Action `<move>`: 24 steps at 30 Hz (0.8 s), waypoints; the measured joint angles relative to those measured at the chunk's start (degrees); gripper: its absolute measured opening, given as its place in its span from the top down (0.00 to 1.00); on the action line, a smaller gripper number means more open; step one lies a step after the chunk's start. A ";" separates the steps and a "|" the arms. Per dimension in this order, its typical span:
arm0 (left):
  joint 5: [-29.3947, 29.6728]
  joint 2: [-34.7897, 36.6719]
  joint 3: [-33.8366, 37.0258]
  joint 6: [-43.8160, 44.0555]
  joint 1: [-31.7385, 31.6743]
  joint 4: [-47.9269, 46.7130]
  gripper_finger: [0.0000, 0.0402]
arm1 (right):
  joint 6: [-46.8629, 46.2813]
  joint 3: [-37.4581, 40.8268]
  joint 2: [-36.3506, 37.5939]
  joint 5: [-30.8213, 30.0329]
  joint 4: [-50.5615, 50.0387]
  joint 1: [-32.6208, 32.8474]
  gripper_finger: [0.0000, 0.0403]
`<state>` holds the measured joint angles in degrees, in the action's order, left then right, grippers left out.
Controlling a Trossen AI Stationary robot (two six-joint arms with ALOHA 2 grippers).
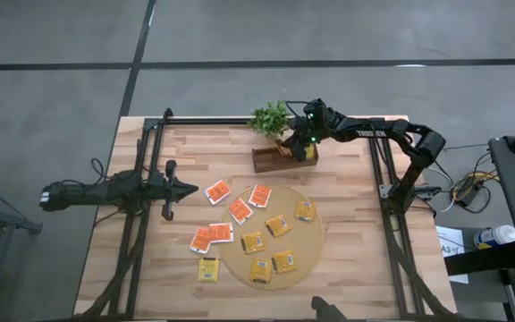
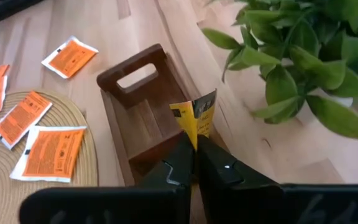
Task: Pick & Place Tea
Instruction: Put the orange tea bag into the middle section of the wooden organizer
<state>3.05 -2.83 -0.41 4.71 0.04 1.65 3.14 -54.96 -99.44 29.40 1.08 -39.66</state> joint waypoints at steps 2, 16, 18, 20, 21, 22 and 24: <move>0.00 0.00 -0.02 0.00 0.04 0.00 1.00 | -0.06 0.00 0.00 -0.01 -0.34 -0.07 0.93; 0.00 0.00 0.01 0.00 0.02 0.00 1.00 | -1.69 0.00 0.13 -0.67 -0.39 -0.07 0.67; 0.00 0.00 0.00 0.00 0.02 0.00 1.00 | -1.69 0.00 0.77 -0.67 -0.11 -0.07 0.66; 0.00 0.00 -0.01 0.00 0.02 0.00 1.00 | -1.68 0.00 2.00 -0.66 0.53 -0.07 0.65; 0.00 0.00 -0.02 0.00 0.02 0.00 1.00 | -1.69 0.00 2.78 -0.66 0.79 -0.07 0.65; 0.00 0.00 -0.01 0.00 0.02 0.00 1.00 | -1.69 0.00 3.67 -0.66 0.82 -0.07 0.65; 0.00 0.00 -0.01 0.00 0.02 0.00 1.00 | -1.69 0.00 5.46 -0.64 0.84 -0.07 0.66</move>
<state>3.05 -2.83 -0.42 4.71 0.05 1.65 1.45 -54.96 -93.98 28.75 1.91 -39.72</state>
